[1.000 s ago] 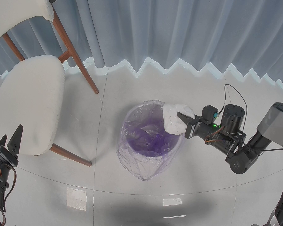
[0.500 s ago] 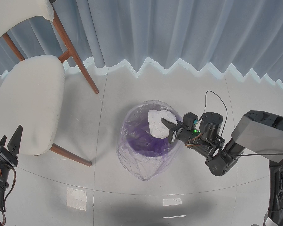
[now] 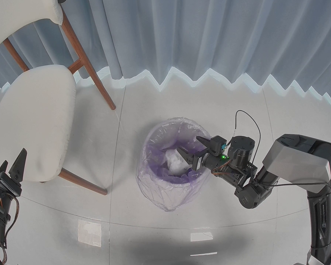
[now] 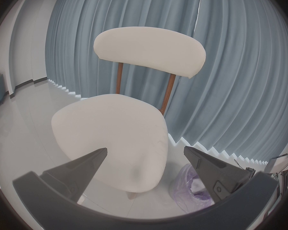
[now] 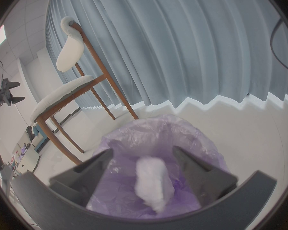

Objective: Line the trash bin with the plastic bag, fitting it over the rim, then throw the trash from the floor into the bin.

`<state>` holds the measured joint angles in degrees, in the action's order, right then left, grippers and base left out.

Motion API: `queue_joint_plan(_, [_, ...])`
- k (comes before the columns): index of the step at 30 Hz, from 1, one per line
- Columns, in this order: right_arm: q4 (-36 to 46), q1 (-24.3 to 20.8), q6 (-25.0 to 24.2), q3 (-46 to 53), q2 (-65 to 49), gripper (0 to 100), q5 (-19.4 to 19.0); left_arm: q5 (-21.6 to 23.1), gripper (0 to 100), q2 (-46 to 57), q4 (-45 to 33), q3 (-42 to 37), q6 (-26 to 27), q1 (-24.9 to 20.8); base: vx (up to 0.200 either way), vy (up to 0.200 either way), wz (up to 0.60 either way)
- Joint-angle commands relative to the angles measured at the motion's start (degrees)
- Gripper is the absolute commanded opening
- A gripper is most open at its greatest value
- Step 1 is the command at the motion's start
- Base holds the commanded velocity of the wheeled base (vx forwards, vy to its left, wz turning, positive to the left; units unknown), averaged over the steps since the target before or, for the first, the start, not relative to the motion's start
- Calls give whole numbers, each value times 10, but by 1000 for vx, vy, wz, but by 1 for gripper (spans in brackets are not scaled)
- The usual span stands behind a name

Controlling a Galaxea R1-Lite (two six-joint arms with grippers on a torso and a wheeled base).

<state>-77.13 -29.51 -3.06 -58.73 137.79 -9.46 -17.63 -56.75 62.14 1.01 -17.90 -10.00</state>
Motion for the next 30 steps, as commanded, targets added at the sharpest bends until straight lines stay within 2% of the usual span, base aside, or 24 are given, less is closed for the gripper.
queue_joint_plan(1, [-2,0,0,2,-1,100,0,0,100,1,1,-10,0,1,0,0,0])
queue_joint_plan(8, [-10,8,-1,19,-67,100,9,-1,100,13,1,-10,1,9,0,0,0])
queue_joint_plan(14, [-9,56,-5,118,-234,100,15,-2,100,45,4,-10,8,43,0,0,0])
queue_joint_plan(16, [-6,84,-5,184,-326,100,15,-4,100,73,2,-10,16,72,0,0,0])
queue_joint_plan(17, [-4,88,-5,190,-337,100,15,-3,100,78,1,-10,19,75,0,0,0])
queue_joint_plan(19, [14,118,-5,245,-431,100,14,-1,100,143,-20,-10,45,92,0,0,0])
queue_joint_plan(22, [64,144,-5,280,-526,100,14,1,100,220,-79,-10,88,87,0,0,0])
queue_joint_plan(23, [125,162,-5,299,-606,100,14,3,100,281,-144,-10,114,82,0,0,0])
queue_joint_plan(29, [358,219,-6,342,-840,100,15,31,100,489,-394,-10,139,74,0,0,0])
queue_joint_plan(30, [358,219,-6,342,-840,100,15,31,100,489,-394,-10,139,74,0,0,0])
